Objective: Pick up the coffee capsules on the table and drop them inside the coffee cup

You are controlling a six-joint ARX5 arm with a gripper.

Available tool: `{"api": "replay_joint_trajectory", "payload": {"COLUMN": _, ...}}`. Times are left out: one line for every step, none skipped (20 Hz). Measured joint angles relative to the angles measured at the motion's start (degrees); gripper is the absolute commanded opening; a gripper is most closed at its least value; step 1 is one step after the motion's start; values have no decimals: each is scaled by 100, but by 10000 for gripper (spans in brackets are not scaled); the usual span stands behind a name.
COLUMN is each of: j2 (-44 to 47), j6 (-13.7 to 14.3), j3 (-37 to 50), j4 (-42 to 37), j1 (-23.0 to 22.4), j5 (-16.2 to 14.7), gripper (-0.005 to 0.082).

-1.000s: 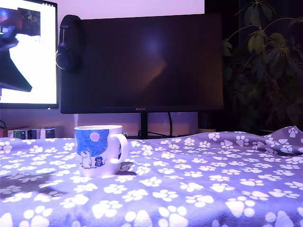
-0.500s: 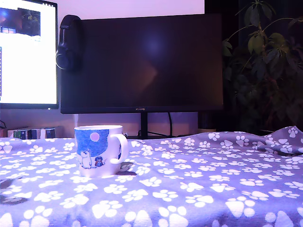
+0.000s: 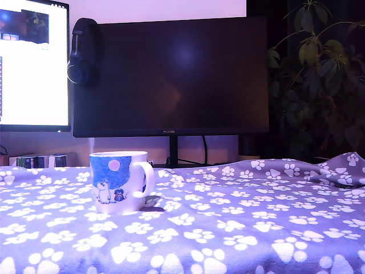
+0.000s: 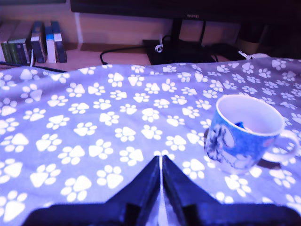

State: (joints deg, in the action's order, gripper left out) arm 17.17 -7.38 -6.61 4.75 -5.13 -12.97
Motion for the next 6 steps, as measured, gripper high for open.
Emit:
{"api": "replay_joint_trajectory", "payload": {"j2": -190, "j6": -2, "j3": 4, "j4": 164, "j1": 0, "j5": 33, "gripper": -19}}
{"api": "replay_joint_trajectory", "payload": {"j2": -393, "j6": -2, "j3": 9, "j4": 319, "j1": 0, "j5": 92, "gripper": -19}}
{"api": "replay_joint_trajectory", "payload": {"j2": -588, "j6": -2, "j3": 11, "j4": 474, "j1": 0, "j5": 118, "gripper": -19}}
{"api": "replay_joint_trajectory", "payload": {"j2": -804, "j6": -2, "j3": 11, "j4": 645, "j1": 0, "j5": 129, "gripper": -19}}
{"api": "replay_joint_trajectory", "payload": {"j2": -1008, "j6": -2, "j3": 11, "j4": 804, "j1": 0, "j5": 133, "gripper": -19}}
{"api": "replay_joint_trajectory", "payload": {"j2": -1207, "j6": -4, "j3": 11, "j4": 966, "j1": 0, "j5": 155, "gripper": -19}}
